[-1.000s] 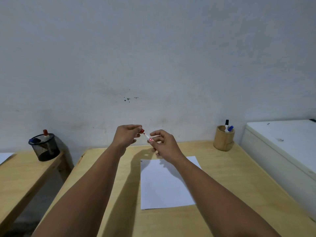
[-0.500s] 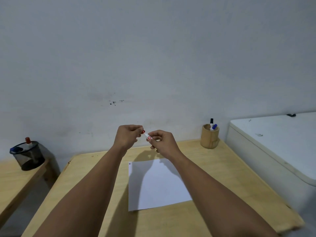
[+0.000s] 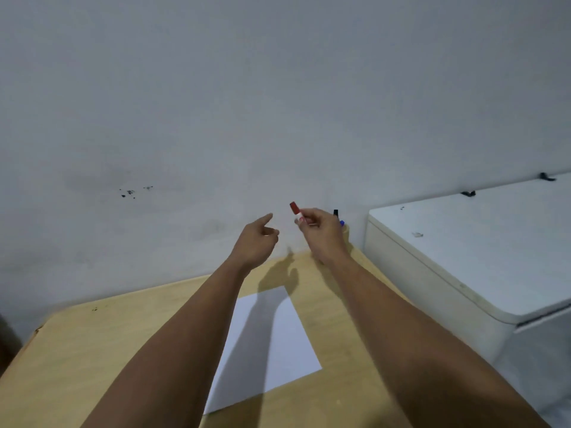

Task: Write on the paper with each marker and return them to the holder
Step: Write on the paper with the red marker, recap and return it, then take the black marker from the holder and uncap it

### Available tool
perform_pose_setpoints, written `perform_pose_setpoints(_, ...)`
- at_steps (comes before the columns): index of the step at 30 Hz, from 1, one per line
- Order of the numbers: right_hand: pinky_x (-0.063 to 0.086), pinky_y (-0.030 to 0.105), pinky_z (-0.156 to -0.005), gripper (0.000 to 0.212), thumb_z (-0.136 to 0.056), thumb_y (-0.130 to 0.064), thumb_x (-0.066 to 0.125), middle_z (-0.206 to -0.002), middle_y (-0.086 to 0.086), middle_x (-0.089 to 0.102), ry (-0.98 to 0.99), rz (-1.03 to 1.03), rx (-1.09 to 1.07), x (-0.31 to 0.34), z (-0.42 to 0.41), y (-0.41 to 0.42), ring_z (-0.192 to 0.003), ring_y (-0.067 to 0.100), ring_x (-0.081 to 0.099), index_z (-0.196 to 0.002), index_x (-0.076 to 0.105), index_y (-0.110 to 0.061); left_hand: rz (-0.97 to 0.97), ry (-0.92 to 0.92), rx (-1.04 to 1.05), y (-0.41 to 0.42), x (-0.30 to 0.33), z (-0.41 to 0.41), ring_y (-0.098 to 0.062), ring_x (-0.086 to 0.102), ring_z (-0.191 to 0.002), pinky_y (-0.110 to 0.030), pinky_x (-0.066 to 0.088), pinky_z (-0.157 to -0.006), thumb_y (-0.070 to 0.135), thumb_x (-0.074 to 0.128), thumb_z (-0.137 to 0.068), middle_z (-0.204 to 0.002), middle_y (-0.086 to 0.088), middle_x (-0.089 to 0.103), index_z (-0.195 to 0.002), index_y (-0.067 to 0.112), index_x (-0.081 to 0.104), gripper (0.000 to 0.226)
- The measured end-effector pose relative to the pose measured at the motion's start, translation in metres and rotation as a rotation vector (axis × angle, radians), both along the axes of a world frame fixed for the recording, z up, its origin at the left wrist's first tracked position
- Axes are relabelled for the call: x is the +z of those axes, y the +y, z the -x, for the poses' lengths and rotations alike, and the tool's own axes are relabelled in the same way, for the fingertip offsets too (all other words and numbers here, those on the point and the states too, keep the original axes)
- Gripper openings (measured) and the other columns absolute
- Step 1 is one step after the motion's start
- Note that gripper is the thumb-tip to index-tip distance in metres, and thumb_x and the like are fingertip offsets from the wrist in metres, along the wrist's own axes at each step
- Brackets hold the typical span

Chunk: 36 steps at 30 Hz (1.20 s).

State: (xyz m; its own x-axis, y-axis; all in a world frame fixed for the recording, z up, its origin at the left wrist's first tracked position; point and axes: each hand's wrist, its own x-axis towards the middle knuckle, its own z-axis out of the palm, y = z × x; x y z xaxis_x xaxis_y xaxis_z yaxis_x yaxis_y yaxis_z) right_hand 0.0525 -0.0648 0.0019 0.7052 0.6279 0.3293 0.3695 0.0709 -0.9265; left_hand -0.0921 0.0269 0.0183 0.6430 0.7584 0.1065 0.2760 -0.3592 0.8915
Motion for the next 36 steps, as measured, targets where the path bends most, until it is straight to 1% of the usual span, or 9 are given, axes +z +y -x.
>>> perform_pose_setpoints(7,0.050,0.007,-0.055,0.015,-0.101,-0.012,0.072,-0.094,-0.003,0.076,-0.020,-0.092,-0.193,0.045,-0.089,-0.001,-0.067,-0.001,0.070,-0.114,0.066,-0.012,-0.036,0.087,-0.005,-0.010,-0.054,-0.097,-0.026,0.054,-0.134,-0.040,0.050,-0.103,0.035,0.085,-0.081,-0.153,-0.009,0.051,-0.162,0.021,0.029,0.100)
perform_pose_setpoints(9,0.053,0.008,-0.060,0.018,-0.100,-0.012,0.074,-0.098,-0.001,0.076,-0.028,-0.027,-0.188,0.038,-0.099,0.004,-0.074,0.004,0.073,-0.116,0.066,-0.013,-0.022,0.084,-0.001,-0.009,-0.063,-0.114,-0.027,0.052,-0.137,-0.043,0.049,-0.107,0.037,0.089,-0.076,-0.155,-0.010,0.049,-0.162,0.020,0.029,0.105)
perform_pose_setpoints(12,0.067,0.036,-0.079,0.017,-0.097,-0.017,0.077,-0.092,-0.001,0.079,-0.009,0.072,-0.152,0.017,-0.108,0.012,-0.078,0.017,0.079,-0.110,0.067,-0.017,-0.020,0.061,-0.010,-0.008,-0.074,-0.134,-0.025,0.056,-0.133,-0.043,0.052,-0.105,0.039,0.091,-0.072,-0.151,-0.004,0.054,-0.159,0.021,0.035,0.105)
perform_pose_setpoints(16,0.061,0.046,-0.093,0.034,-0.102,-0.049,0.064,-0.091,-0.005,0.080,0.016,0.117,-0.200,0.001,-0.111,0.018,-0.088,0.018,0.076,-0.099,0.076,-0.017,-0.039,-0.035,-0.016,-0.013,-0.083,-0.147,-0.012,0.067,-0.110,-0.029,0.057,-0.089,0.037,0.091,-0.071,-0.120,0.013,0.068,-0.141,0.032,0.054,0.079)
perform_pose_setpoints(20,0.053,0.049,-0.107,0.026,-0.101,-0.028,0.060,-0.119,-0.003,0.079,0.044,0.331,-0.257,-0.005,-0.121,0.020,-0.114,0.025,0.070,-0.118,0.079,-0.021,-0.042,-0.069,0.016,-0.014,-0.089,-0.151,-0.010,0.069,-0.104,-0.032,0.058,-0.088,0.032,0.086,-0.077,-0.122,0.011,0.071,-0.138,0.033,0.056,0.069)
perform_pose_setpoints(24,0.052,0.036,-0.074,0.012,-0.088,-0.012,0.070,-0.076,0.007,0.069,0.117,0.431,-0.202,-0.009,-0.134,0.024,-0.078,0.027,0.065,-0.078,0.074,-0.006,-0.025,-0.080,0.013,-0.014,-0.090,-0.153,-0.006,0.066,-0.097,-0.026,0.056,-0.084,0.034,0.086,-0.079,-0.119,0.013,0.069,-0.140,0.032,0.055,0.068)
perform_pose_setpoints(28,0.059,0.036,-0.077,0.015,-0.085,-0.012,0.080,-0.090,0.013,0.080,0.083,0.516,-0.195,-0.005,-0.144,0.031,-0.089,0.031,0.078,-0.092,0.081,0.002,-0.012,-0.073,0.016,-0.012,-0.092,-0.155,-0.010,0.065,-0.099,-0.028,0.056,-0.086,0.032,0.088,-0.078,-0.118,0.013,0.066,-0.142,0.031,0.053,0.073)
perform_pose_setpoints(32,0.060,0.052,-0.098,0.006,-0.089,-0.021,0.082,-0.091,0.001,0.079,0.067,0.399,-0.202,0.012,-0.136,0.027,-0.096,0.027,0.077,-0.088,0.078,-0.017,-0.024,-0.024,-0.006,-0.013,-0.087,-0.151,-0.014,0.062,-0.107,-0.030,0.055,-0.087,0.026,0.087,-0.080,-0.139,0.001,0.064,-0.150,0.025,0.046,0.081)
perform_pose_setpoints(36,0.055,0.049,-0.099,0.013,-0.095,-0.034,0.077,-0.092,-0.009,0.077,-0.036,0.142,-0.256,0.052,-0.126,0.014,-0.098,0.021,0.075,-0.101,0.075,-0.023,-0.063,0.056,0.012,-0.014,-0.066,-0.133,-0.025,0.058,-0.130,-0.039,0.051,-0.103,0.032,0.084,-0.083,-0.150,-0.006,0.056,-0.157,0.020,0.038,0.087)
